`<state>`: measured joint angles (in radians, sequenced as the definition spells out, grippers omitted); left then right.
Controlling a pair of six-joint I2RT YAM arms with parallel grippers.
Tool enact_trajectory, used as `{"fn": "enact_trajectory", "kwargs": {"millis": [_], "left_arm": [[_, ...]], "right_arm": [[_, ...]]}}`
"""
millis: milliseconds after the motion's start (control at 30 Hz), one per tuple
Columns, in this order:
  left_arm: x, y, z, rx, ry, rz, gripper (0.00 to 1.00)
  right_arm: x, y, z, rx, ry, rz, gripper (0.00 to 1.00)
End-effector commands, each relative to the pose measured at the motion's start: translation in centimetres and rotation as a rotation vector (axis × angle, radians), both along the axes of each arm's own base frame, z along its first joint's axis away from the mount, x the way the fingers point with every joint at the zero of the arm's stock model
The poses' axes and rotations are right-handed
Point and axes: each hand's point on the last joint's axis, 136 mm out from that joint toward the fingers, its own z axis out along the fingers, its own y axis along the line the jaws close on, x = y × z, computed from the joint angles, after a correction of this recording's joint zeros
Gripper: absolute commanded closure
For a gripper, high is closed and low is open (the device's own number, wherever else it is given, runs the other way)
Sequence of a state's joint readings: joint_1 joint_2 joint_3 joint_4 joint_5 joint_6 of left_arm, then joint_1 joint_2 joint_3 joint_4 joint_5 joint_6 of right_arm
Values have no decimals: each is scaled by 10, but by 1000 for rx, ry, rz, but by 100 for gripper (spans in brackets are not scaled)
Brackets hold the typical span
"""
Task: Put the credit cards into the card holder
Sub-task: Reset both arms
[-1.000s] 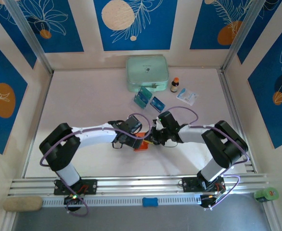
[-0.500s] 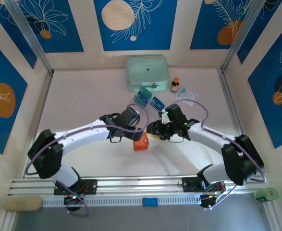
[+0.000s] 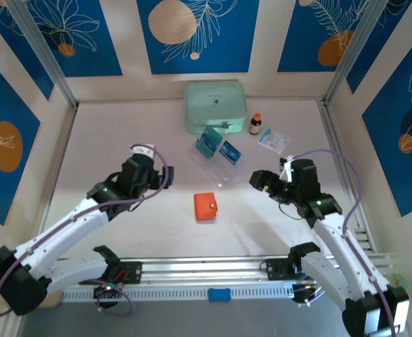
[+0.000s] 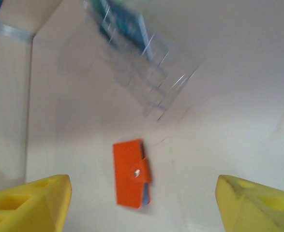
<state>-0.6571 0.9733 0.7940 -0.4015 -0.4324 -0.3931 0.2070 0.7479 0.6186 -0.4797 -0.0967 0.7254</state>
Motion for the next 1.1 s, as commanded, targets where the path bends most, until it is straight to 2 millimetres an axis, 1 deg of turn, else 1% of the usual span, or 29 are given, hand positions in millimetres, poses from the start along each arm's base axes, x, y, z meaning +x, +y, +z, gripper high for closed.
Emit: {"fn": "enact_trajectory", "kwargs": {"millis": [0,167,300,367,433,500,567,667,767,833,967,1000,1067], "left_arm": [[6,42,4,46,-121,130,0],[15,87,-6,107,-181,239,0],[28,115,-16,154,-263,317,0],[33,128,-18,177,-296,346,0],[39,140,-27,206,-278,363,0],[44,150,-39,235,-241,374,0],[49,154,-49,244,-219,373,0],[56,155,-67,237,-189,359,0],[65,154,-80,253,-194,340,0],[70,150,-87,263,-203,310,0],[83,143,-86,258,-254,265,0],[87,141,-85,255,-272,251,0],[95,138,-83,250,-286,236,0]], "right_arm": [[3,-42,-13,-197,-36,-113,19],[32,-82,3,-327,-208,-299,1],[57,-117,13,-425,-335,-457,1],[66,-135,9,-492,-317,-503,1],[73,-151,-1,-548,-271,-536,1],[80,-164,-12,-582,-237,-544,1],[86,-173,-25,-597,-210,-541,1],[94,-175,-42,-609,-196,-521,1],[104,-169,-53,-594,-221,-487,1],[112,-161,-57,-571,-248,-454,1],[128,-146,-61,-573,-329,-388,1],[131,-144,-61,-572,-331,-376,1],[138,-138,-57,-560,-393,-350,1]]}}
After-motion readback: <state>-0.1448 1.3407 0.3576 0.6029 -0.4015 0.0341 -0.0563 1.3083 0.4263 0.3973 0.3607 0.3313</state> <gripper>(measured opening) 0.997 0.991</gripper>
